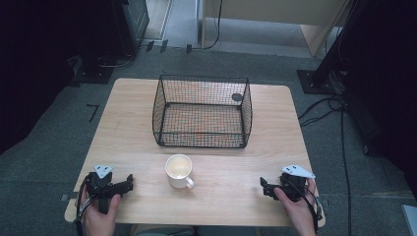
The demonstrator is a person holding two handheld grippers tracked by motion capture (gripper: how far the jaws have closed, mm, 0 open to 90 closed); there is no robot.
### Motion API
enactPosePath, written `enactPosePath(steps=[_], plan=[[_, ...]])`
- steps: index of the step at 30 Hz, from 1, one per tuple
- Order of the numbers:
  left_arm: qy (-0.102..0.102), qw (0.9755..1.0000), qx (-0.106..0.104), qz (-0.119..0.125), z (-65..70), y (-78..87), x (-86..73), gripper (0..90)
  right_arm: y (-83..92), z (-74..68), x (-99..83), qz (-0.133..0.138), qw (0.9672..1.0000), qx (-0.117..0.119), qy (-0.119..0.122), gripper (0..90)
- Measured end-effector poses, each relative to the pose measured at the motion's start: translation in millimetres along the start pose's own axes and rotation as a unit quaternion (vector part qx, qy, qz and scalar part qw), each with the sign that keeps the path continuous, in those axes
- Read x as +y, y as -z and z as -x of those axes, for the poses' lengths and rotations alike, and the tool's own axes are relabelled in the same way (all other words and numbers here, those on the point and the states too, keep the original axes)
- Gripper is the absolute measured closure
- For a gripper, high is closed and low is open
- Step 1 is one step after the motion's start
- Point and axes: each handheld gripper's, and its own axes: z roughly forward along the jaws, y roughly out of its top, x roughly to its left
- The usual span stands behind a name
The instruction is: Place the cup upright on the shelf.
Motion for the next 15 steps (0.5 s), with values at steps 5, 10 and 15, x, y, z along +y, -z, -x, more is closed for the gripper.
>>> enactPosePath(steps=[5, 10, 15], plan=[[0.0, 1.0, 0.0, 0.0, 0.0, 0.0, 0.0, 0.0, 1.3, -17.6, 9.8, 0.01, 0.9998, 0.015, 0.012, 0.0], [0.0, 1.0, 0.0, 0.0, 0.0, 0.0, 0.0, 0.0, 1.5, -30.9, 17.0, 0.013, 0.9993, 0.028, 0.021, 0.0], [0.0, 1.0, 0.0, 0.0, 0.0, 0.0, 0.0, 0.0, -0.6, -48.4, 24.5, 0.015, 0.9984, 0.045, 0.031, 0.0]])
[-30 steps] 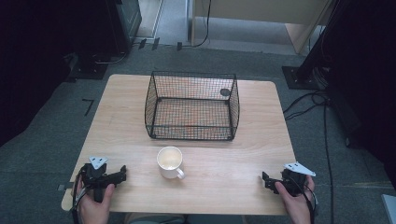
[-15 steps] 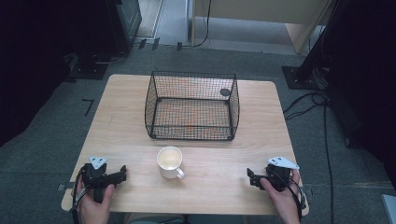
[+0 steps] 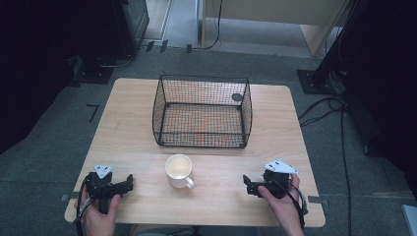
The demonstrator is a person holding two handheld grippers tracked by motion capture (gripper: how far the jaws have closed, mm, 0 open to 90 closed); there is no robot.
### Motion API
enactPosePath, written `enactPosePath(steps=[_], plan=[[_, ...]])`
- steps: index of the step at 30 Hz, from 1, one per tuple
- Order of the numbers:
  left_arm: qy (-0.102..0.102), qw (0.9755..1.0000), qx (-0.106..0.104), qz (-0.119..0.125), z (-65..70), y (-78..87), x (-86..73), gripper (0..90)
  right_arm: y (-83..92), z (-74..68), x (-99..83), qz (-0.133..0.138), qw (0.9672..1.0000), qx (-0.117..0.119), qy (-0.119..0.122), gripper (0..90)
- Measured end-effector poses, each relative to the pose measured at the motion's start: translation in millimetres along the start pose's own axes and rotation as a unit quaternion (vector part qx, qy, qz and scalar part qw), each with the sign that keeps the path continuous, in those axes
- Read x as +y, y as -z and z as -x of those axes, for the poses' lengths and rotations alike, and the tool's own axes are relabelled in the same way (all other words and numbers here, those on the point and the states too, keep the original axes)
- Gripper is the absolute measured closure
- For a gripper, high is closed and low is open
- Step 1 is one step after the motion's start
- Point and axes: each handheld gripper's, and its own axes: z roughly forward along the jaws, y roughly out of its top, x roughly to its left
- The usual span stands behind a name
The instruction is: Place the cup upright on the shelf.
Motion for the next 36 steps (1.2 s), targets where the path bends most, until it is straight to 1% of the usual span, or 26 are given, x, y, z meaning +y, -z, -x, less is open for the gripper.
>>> enactPosePath(steps=[2, 7, 10, 11, 12, 13, 15, 16, 17, 18, 19, 20, 22, 23, 24, 26, 28, 29, 30, 31, 32, 33, 34, 35, 36], plan=[[0.0, 1.0, 0.0, 0.0, 0.0, 0.0, 0.0, 0.0, -0.9, -5.2, 2.2, 0.001, 1.0, 0.006, 0.004, 0.0], [0.0, 1.0, 0.0, 0.0, 0.0, 0.0, 0.0, 0.0, -4.8, -20.4, 9.6, 0.005, 0.9995, 0.032, 0.007, 0.0], [0.0, 1.0, 0.0, 0.0, -0.1, 0.1, 0.0, 0.0, -7.0, -30.6, 14.2, 0.008, 0.9988, 0.045, 0.014, 0.0], [0.0, 1.0, 0.0, 0.0, -0.1, 0.1, 0.0, 0.0, -7.0, -30.6, 14.2, 0.008, 0.9988, 0.045, 0.014, 0.0], [0.0, 1.0, 0.0, 0.0, 0.0, 0.0, 0.0, 0.0, -8.3, -37.0, 16.8, 0.009, 0.9984, 0.054, 0.017, 0.0], [0.0, 1.0, 0.0, 0.0, 0.0, 0.0, 0.0, 0.0, -8.3, -37.0, 16.8, 0.009, 0.9984, 0.054, 0.017, 0.0], [-0.001, 1.0, 0.0, 0.0, -0.1, 0.1, 0.0, 0.0, -10.3, -45.8, 19.7, 0.011, 0.9976, 0.065, 0.021, 0.0], [-0.001, 1.0, 0.0, 0.0, -0.1, 0.1, 0.0, 0.0, -10.3, -45.8, 19.7, 0.011, 0.9976, 0.065, 0.021, 0.0], [0.0, 1.0, 0.0, 0.0, 0.0, 0.0, 0.0, 0.0, -11.0, -52.1, 21.1, 0.009, 0.9972, 0.07, 0.025, 0.0], [0.0, 1.0, 0.0, 0.0, 0.0, 0.0, 0.0, 0.0, -11.0, -52.1, 21.1, 0.009, 0.9972, 0.07, 0.025, 0.0], [-0.001, 1.0, 0.0, 0.0, -0.1, 0.1, 0.0, 0.0, -11.2, -58.4, 22.2, 0.01, 0.9962, 0.082, 0.027, 0.0], [0.0, 1.0, 0.0, 0.0, -0.1, 0.1, 0.0, 0.0, -11.0, -61.7, 22.7, 0.011, 0.9957, 0.088, 0.029, 0.0], [0.0, 1.0, 0.0, 0.0, 0.0, 0.0, 0.0, 0.0, -11.2, -68.2, 23.6, 0.012, 0.9946, 0.096, 0.037, 0.0], [0.0, 1.0, 0.0, 0.0, 0.0, 0.0, 0.0, 0.0, -11.2, -68.2, 23.6, 0.012, 0.9946, 0.096, 0.037, 0.0], [-0.001, 1.0, 0.0, 0.0, -0.1, 0.0, 0.0, 0.0, -12.2, -74.4, 24.4, 0.014, 0.9933, 0.107, 0.041, 0.0], [-0.001, 1.0, 0.0, 0.0, -0.1, 0.1, 0.0, 0.0, -14.0, -79.7, 25.3, 0.013, 0.9922, 0.116, 0.044, 0.0], [-0.001, 1.0, 0.0, -0.001, -0.1, 0.1, 0.0, 0.0, -16.1, -85.1, 26.1, 0.011, 0.9912, 0.125, 0.043, 0.0], [-0.001, 1.0, 0.0, -0.001, -0.1, 0.1, 0.0, 0.0, -16.1, -85.1, 26.1, 0.011, 0.9912, 0.125, 0.043, 0.0], [-0.001, 1.0, 0.0, 0.0, -0.1, 0.1, 0.0, 0.0, -18.3, -91.0, 26.3, 0.009, 0.9902, 0.133, 0.044, 0.0], [-0.001, 1.0, 0.0, 0.0, -0.1, 0.1, 0.0, 0.0, -19.5, -94.1, 26.2, 0.008, 0.9897, 0.135, 0.047, 0.0], [-0.001, 1.0, 0.0, 0.0, -0.1, 0.1, 0.0, 0.0, -19.5, -94.1, 26.2, 0.008, 0.9897, 0.135, 0.047, 0.0], [-0.001, 1.0, 0.0, 0.0, -0.1, 0.1, 0.0, 0.0, -20.7, -97.0, 26.0, 0.006, 0.9892, 0.138, 0.049, 0.0], [0.0, 1.0, 0.0, 0.0, 0.0, 0.0, 0.0, 0.0, -22.9, -102.2, 26.0, 0.005, 0.9881, 0.145, 0.052, 0.0], [0.0, 1.0, 0.0, 0.0, 0.0, 0.0, 0.0, 0.0, -22.9, -102.2, 26.0, 0.005, 0.9881, 0.145, 0.052, 0.0], [0.0, 1.0, 0.0, 0.0, 0.0, 0.0, 0.0, 0.0, -23.8, -107.2, 26.2, 0.005, 0.987, 0.15, 0.056, 0.0]])
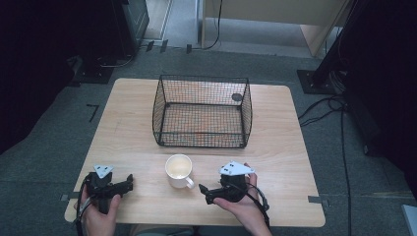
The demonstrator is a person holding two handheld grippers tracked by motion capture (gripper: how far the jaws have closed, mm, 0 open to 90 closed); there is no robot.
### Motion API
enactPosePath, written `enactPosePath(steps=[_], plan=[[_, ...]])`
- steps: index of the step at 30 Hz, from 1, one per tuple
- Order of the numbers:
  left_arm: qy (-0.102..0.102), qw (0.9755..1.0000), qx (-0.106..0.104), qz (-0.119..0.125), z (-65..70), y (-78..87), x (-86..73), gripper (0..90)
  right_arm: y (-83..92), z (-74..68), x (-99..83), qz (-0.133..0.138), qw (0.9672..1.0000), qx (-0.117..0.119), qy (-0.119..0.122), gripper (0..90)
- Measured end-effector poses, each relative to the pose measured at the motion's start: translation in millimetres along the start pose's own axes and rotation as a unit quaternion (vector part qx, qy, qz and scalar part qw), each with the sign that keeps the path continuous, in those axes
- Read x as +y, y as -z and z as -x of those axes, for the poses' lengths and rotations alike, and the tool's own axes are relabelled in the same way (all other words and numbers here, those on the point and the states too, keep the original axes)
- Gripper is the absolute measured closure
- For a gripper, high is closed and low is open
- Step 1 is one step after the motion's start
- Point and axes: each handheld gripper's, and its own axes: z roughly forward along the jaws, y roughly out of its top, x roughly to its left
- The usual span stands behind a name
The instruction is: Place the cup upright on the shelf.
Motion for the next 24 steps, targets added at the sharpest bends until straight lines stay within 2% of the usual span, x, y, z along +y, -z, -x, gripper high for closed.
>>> enactPosePath(steps=[6, 10, 12, 13, 14, 16, 19, 24], plan=[[0.0, 1.0, 0.0, 0.0, 0.0, 0.0, 0.0, 0.0, -6.6, -10.9, 0.7, 0.004, 0.9999, 0.011, 0.006, 4.3], [0.0, 1.0, 0.0, 0.0, 0.0, 0.0, 0.0, 0.0, -15.8, -22.3, 0.3, 0.01, 0.9996, 0.024, 0.009, 17.3], [0.0, 1.0, 0.0, 0.0, -0.1, 0.1, 0.0, 0.0, -17.7, -25.1, -0.1, 0.014, 0.9993, 0.034, 0.012, 29.1], [0.0, 1.0, 0.0, 0.0, -0.1, 0.1, 0.0, 0.0, -17.7, -25.1, -0.1, 0.014, 0.9993, 0.034, 0.012, 29.1], [0.0, 1.0, 0.0, 0.0, -0.1, 0.0, 0.0, 0.0, -19.2, -27.2, -0.5, 0.017, 0.9989, 0.041, 0.013, 37.6], [0.0, 1.0, 0.0, 0.0, -0.1, 0.0, 0.0, 0.0, -20.2, -28.1, -0.7, 0.016, 0.9988, 0.044, 0.016, 41.1], [0.0, 1.0, 0.0, 0.0, 0.0, 0.0, 0.0, 0.0, -24.3, -32.1, -2.0, 0.013, 0.9984, 0.051, 0.022, 54.9], [0.0, 1.0, 0.0, 0.0, -0.1, 0.0, 0.0, 0.0, -31.9, -33.0, -2.4, -0.004, 0.998, 0.058, 0.024, 67.4]])
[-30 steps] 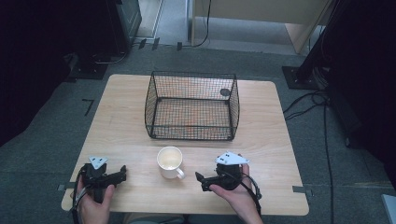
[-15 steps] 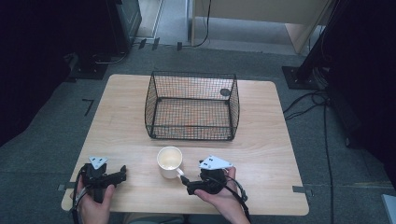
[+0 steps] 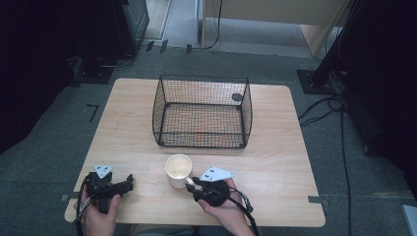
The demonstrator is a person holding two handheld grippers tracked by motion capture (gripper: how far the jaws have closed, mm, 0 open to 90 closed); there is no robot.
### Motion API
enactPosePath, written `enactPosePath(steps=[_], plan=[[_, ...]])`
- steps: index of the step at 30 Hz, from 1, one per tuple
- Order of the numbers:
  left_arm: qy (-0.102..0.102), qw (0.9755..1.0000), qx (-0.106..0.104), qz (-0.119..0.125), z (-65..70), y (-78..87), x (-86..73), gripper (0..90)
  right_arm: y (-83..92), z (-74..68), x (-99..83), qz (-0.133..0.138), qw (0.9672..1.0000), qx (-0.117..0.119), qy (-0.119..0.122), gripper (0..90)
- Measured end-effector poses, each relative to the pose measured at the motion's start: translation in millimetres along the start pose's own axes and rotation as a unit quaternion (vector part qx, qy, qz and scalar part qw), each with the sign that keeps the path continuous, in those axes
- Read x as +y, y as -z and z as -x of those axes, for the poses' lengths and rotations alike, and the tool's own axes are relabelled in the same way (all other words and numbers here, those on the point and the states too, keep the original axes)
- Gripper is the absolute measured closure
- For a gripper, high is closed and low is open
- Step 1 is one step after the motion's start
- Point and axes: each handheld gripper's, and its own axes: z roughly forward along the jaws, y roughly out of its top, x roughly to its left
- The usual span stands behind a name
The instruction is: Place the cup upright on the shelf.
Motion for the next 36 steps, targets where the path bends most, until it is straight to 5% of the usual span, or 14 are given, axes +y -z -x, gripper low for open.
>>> enactPosePath(steps=[11, 16, 28, 36], plan=[[0.0, 1.0, 0.0, 0.0, 0.0, 0.0, 0.0, 0.0, -3.4, 1.3, 1.3, -0.002, 0.9997, -0.016, 0.02, 79.7], [0.0, 1.0, 0.0, 0.0, 0.0, 0.1, 0.0, 0.0, 1.0, 8.1, 3.4, 0.009, 0.9998, -0.018, 0.009, 79.7], [0.0, 1.0, 0.0, 0.0, 0.0, 0.0, 0.0, 0.0, 7.6, 5.5, 7.6, 0.017, 0.998, -0.043, 0.044, 80.6], [0.0, 1.0, 0.0, 0.0, 0.0, 0.0, 0.0, 0.0, 16.3, 6.9, 13.5, 0.015, 0.9983, -0.032, 0.046, 80.6]])
